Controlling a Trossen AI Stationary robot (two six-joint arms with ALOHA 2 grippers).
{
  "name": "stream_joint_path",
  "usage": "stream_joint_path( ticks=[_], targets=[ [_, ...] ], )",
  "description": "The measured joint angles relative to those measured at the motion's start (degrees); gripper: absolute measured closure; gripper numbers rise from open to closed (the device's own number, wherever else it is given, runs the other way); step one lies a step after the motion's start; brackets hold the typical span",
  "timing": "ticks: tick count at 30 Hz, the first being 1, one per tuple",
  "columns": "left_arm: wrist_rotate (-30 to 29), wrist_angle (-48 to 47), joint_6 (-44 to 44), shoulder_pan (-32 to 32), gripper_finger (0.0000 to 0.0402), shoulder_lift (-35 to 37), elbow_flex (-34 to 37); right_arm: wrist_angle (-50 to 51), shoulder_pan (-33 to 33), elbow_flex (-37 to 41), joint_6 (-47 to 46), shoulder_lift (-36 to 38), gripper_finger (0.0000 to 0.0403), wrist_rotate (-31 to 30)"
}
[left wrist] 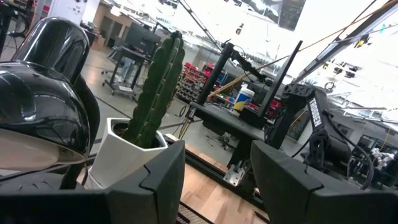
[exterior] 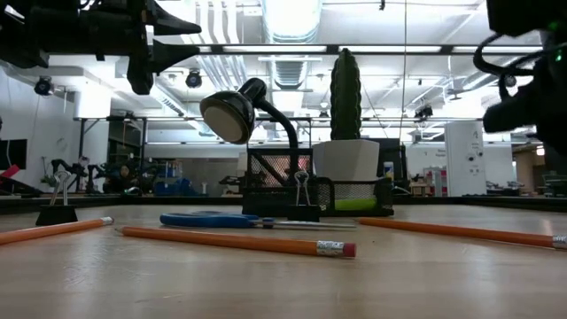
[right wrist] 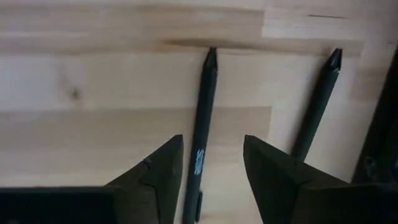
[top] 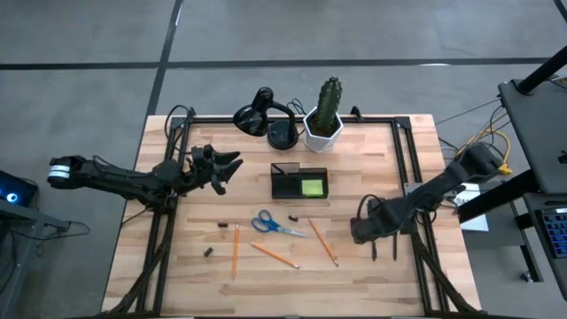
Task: Pick and place office supplies into organizer
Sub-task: Put the left black pen into the mesh desk organizer
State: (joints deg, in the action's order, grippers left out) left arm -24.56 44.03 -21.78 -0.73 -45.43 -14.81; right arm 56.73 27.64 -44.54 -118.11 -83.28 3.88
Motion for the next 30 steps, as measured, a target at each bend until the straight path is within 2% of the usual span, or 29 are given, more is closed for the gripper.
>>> stream_joint_path(
  ticks=[7,17,30],
  targets=[
    [0.0,0.0,0.0,0.0,0.0233,0.0,0.0,-0.8,0.0,1.4,-2.2,-1.3,0.025,-1.5],
    [0.0,0.0,0.0,0.0,0.0233,0.0,0.0,-13.3,0.0,7.2,-5.2,-0.6,0.025,-2.1],
    [0.0,0.0,0.0,0.0,0.0233,0.0,0.0,-14.0,0.0,7.6,-1.4,0.0,0.0264,1.2]
  ],
)
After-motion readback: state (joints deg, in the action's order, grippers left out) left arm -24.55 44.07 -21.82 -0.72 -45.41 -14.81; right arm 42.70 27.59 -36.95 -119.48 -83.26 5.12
